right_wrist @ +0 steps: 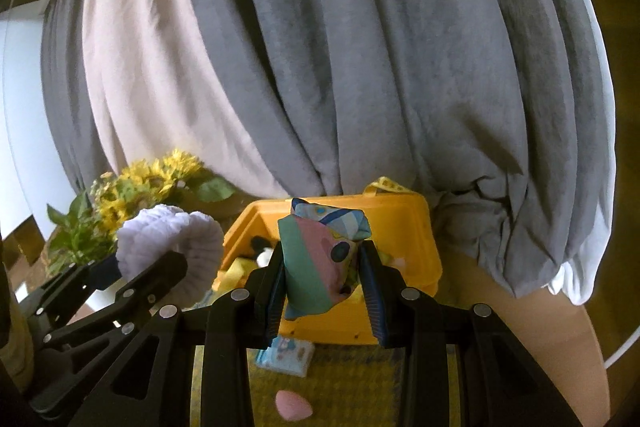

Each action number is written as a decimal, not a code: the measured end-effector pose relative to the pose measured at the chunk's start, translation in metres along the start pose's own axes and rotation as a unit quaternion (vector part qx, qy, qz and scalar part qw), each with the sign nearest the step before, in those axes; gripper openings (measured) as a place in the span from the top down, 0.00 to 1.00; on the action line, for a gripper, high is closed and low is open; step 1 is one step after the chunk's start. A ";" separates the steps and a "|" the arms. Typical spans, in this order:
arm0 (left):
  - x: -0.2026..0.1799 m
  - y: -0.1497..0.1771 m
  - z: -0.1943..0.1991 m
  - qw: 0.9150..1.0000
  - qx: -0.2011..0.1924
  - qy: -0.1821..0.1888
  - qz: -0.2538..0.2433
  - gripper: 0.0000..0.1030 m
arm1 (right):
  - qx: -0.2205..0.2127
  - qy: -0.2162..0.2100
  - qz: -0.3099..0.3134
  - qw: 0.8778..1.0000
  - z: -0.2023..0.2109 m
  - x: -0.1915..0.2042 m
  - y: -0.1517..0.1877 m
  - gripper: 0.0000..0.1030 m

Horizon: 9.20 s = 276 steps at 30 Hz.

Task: Organize soft objects
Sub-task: 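Carry the lavender plush and patterned pouch over the orange crate and open both tools, then withdraw both tools from the crate toward the remaining items, then grasp the pink sponge egg with the right tool while the left tool grasps the blue printed box, then lift the blue box and pink egg over the crate and open both tools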

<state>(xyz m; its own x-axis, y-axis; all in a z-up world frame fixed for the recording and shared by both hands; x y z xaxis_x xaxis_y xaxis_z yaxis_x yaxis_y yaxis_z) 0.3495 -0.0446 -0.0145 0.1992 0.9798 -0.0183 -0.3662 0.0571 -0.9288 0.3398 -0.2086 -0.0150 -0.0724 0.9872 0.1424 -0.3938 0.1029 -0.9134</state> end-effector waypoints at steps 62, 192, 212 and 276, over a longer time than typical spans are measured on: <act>0.012 -0.014 -0.094 0.998 0.041 -0.017 -0.046 0.01 | 0.050 0.096 -0.036 0.993 -0.106 -0.047 -0.020 0.19; -0.010 0.150 -0.135 0.976 0.216 -0.016 -0.023 0.29 | 0.222 0.051 -0.045 0.973 -0.124 -0.054 0.137 0.60; 0.001 0.088 -0.035 0.992 0.123 -0.034 0.002 0.29 | 0.155 0.023 -0.041 0.987 -0.048 -0.028 0.089 0.60; 0.007 -0.021 -0.176 0.997 0.058 -0.004 -0.056 0.29 | 0.074 0.017 -0.009 0.997 -0.164 -0.053 -0.024 0.60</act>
<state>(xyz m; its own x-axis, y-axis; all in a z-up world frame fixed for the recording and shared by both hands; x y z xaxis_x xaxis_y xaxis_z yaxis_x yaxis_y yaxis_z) 0.5184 -0.0722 -0.0601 0.2374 0.9675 0.0875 -0.4445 0.1883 -0.8758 0.5036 -0.2432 -0.0633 -0.0341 0.9892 0.1427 -0.5260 0.1036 -0.8441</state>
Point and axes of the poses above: each gripper's, at about its wrist camera, not at the fingertips, and z roughly against the way its jaws point, x to its left, y to its underside, the point moved 1 cm from there along -z, roughly the way its jaws point, and after that the axes turned 1 degree about -x, right-handed, at the moved point
